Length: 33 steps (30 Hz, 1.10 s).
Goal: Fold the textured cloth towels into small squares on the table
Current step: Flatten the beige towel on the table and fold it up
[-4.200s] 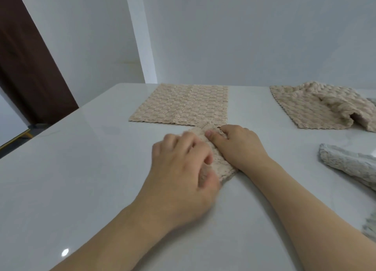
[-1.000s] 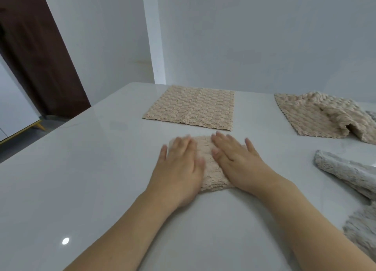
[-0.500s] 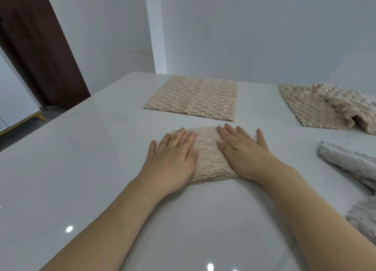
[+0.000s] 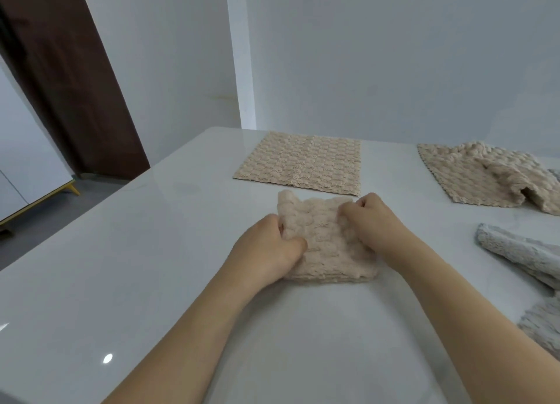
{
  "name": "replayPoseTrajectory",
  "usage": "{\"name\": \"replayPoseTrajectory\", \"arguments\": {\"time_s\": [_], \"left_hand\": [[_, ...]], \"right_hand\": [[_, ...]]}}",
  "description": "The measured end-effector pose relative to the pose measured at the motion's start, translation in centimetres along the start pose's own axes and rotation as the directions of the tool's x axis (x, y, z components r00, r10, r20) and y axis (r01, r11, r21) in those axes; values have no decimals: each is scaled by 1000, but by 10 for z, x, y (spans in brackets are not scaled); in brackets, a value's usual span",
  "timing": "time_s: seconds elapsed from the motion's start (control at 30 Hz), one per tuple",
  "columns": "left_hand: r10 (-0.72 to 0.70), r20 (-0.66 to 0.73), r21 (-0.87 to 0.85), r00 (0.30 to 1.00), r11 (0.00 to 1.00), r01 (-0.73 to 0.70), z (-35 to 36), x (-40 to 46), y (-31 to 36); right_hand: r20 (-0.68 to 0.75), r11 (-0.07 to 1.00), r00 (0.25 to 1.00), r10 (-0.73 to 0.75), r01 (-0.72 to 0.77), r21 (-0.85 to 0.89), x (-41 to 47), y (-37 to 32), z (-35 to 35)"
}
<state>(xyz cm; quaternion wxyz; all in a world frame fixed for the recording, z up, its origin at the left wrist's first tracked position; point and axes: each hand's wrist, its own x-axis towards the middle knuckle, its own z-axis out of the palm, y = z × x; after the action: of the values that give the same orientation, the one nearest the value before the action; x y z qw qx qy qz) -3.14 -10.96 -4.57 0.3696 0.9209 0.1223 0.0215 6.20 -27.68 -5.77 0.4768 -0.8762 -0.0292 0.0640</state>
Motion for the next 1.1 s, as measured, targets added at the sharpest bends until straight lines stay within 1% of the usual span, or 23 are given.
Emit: {"name": "replayPoseTrajectory", "arguments": {"time_s": [0.03, 0.07, 0.13, 0.17, 0.3, 0.43, 0.5, 0.57, 0.63, 0.7, 0.77, 0.83, 0.9, 1.0, 1.1], "left_hand": [[-1, -9, -66, 1000, 998, 1, -6, 1, -6], [-7, -16, -106, 1000, 994, 5, -12, 3, -15], [-28, -59, -133, 998, 991, 20, -25, 11, -35], [-45, -94, -138, 995, 990, 32, -32, 16, -46], [-81, -269, -97, 960, 994, 57, -64, 38, -86], [-72, -359, -16, 931, 997, 71, -96, 63, -121], [-115, -404, -21, 908, 993, 116, -112, 77, -141], [-153, -445, -37, 882, 988, 153, -126, 92, -159], [-157, -475, -21, 866, 986, 167, -139, 109, -175], [-166, -500, -31, 850, 984, 175, -149, 125, -185], [-184, -542, -71, 820, 982, 174, -155, 140, -195], [-188, -603, -100, 775, 982, 160, -159, 150, -203], [-180, -651, -80, 737, 982, 170, -163, 155, -211], [-241, -660, -2, 711, 948, 319, -166, 159, -219], [-267, -646, 122, 716, 889, 442, -166, 161, -221]], "right_hand": [[15, 1000, 1000, 8, -8, -17, 0, -5, 4], [40, 997, 999, 20, -17, -76, 0, -9, 10], [80, 981, 996, 33, -17, -195, 1, -19, 26], [93, 978, 995, 25, -5, -207, 2, -24, 35], [111, 976, 993, -45, 67, -207, 11, -52, 75], [205, 970, 967, -153, 186, -155, 30, -86, 118], [227, 958, 953, -202, 241, -155, 41, -100, 142], [212, 926, 944, -252, 299, -230, 51, -110, 168], [170, 873, 934, -314, 354, -335, 62, -119, 193], [135, 838, 920, -369, 392, -380, 76, -129, 214], [111, 831, 911, -398, 409, -377, 93, -139, 231], [98, 831, 901, -422, 427, -355, 110, -149, 246], [82, 842, 895, -439, 442, -309, 125, -156, 257], [68, 832, 882, -465, 463, -305, 140, -159, 267], [72, 812, 871, -486, 480, -333, 144, -155, 271]]}}
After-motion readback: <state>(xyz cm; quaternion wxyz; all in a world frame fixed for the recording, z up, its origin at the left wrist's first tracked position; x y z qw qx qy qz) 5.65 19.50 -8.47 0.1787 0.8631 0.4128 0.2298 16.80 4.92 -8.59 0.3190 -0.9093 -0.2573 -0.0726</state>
